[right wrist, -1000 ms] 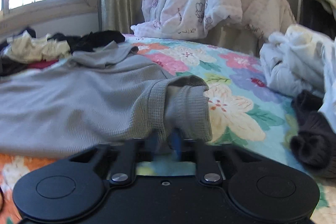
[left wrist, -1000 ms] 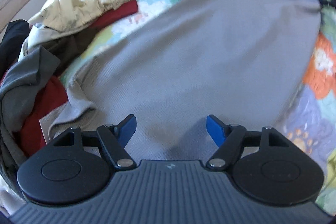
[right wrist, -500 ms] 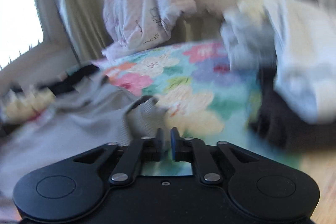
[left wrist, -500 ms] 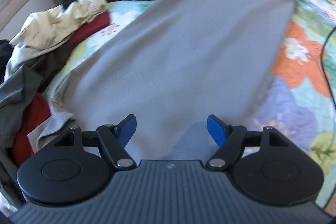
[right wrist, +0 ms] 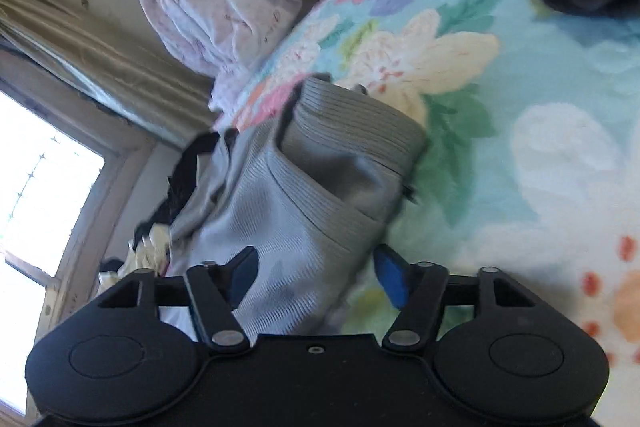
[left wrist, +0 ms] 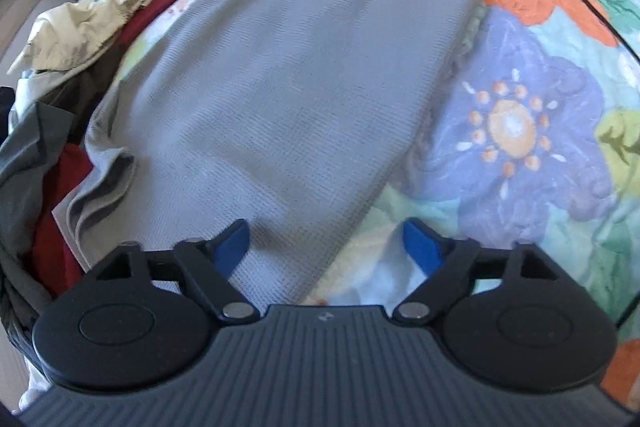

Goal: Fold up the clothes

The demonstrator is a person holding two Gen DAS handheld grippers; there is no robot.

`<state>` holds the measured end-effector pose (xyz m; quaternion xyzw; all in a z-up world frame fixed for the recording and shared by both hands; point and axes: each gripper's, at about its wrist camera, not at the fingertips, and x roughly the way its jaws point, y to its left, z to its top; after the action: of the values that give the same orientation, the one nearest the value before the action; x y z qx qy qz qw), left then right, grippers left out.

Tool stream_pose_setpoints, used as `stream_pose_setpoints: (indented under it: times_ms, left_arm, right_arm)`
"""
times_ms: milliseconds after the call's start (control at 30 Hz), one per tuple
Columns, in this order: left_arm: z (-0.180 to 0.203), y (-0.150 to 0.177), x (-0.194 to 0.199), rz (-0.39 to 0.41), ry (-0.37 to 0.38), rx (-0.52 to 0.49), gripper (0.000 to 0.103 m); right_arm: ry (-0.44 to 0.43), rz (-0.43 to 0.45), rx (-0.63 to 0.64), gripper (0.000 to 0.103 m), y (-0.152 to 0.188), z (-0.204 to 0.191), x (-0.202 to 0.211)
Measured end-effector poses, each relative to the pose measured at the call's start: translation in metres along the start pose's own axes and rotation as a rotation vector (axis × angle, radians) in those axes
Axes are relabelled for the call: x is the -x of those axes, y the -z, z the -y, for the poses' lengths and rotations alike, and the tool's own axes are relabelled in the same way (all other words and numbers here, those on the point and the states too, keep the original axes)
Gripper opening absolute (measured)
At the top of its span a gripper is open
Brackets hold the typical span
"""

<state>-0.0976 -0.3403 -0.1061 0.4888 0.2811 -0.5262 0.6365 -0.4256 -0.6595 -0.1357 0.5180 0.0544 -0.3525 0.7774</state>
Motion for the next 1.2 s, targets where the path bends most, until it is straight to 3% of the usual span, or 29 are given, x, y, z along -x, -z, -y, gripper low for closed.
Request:
stream_pose_setpoints:
  times_ms: [67, 100, 167, 200, 267, 367, 467, 600, 733, 833, 900, 1000, 1067, 1100, 1167, 1200]
  left_arm:
    - [-0.003, -0.001, -0.004, 0.025, -0.023, -0.029, 0.103]
    - [-0.005, -0.001, -0.006, 0.039, -0.024, -0.04, 0.103]
    - [-0.009, -0.003, -0.007, 0.067, -0.017, -0.042, 0.097]
    - [-0.012, -0.003, -0.006, 0.083, 0.001, -0.033, 0.062]
    - [-0.014, -0.005, 0.0, 0.109, 0.091, -0.017, 0.006]
    - [-0.002, -0.005, 0.012, 0.123, 0.061, -0.105, 0.006]
    - [-0.002, -0.008, 0.027, 0.154, 0.162, -0.052, 0.005]
    - [0.021, -0.011, 0.051, 0.201, 0.38, -0.048, 0.005]
    - [0.048, -0.01, 0.042, 0.126, 0.444, -0.089, 0.005]
    - [0.039, -0.009, 0.032, 0.091, 0.492, -0.033, 0.006]
    - [0.025, -0.006, 0.038, 0.09, 0.516, 0.025, 0.008]
    - [-0.011, 0.003, 0.062, 0.171, 0.49, 0.143, 0.008]
    - [-0.037, 0.015, 0.076, 0.23, 0.459, 0.244, 0.008]
    - [-0.049, 0.022, 0.074, 0.226, 0.444, 0.309, 0.008]
    - [-0.069, 0.034, 0.068, 0.199, 0.392, 0.411, 0.009]
    - [-0.072, 0.039, 0.062, 0.168, 0.323, 0.401, 0.009]
  right_arm:
    - [0.013, 0.025, 0.033, 0.073, 0.001, -0.003, -0.004]
    - [0.02, 0.037, 0.049, 0.067, 0.001, -0.004, -0.006]
    - [0.059, 0.043, 0.106, 0.034, 0.0, -0.009, -0.012]
    - [0.07, 0.037, 0.121, 0.015, -0.003, -0.009, -0.017]
    - [0.05, 0.033, 0.098, 0.011, -0.011, -0.007, -0.022]
    - [0.059, 0.089, 0.218, 0.009, -0.024, -0.031, -0.008]
    - [0.024, 0.161, 0.364, 0.008, -0.037, -0.063, 0.019]
    - [0.077, 0.189, 0.453, 0.008, -0.051, -0.074, 0.058]
    - [0.241, 0.115, 0.454, 0.008, -0.05, -0.042, 0.076]
    - [0.33, 0.024, 0.44, 0.008, -0.039, -0.013, 0.076]
    - [0.362, 0.025, 0.463, 0.008, -0.031, -0.007, 0.075]
    - [0.431, 0.036, 0.665, 0.014, -0.018, -0.024, 0.077]
    - [0.5, 0.006, 0.811, 0.026, -0.011, -0.037, 0.085]
    - [0.551, 0.001, 0.851, 0.037, -0.009, -0.042, 0.091]
    - [0.64, 0.008, 0.914, 0.041, -0.003, -0.055, 0.104]
    - [0.661, 0.013, 0.937, 0.042, 0.001, -0.065, 0.11]
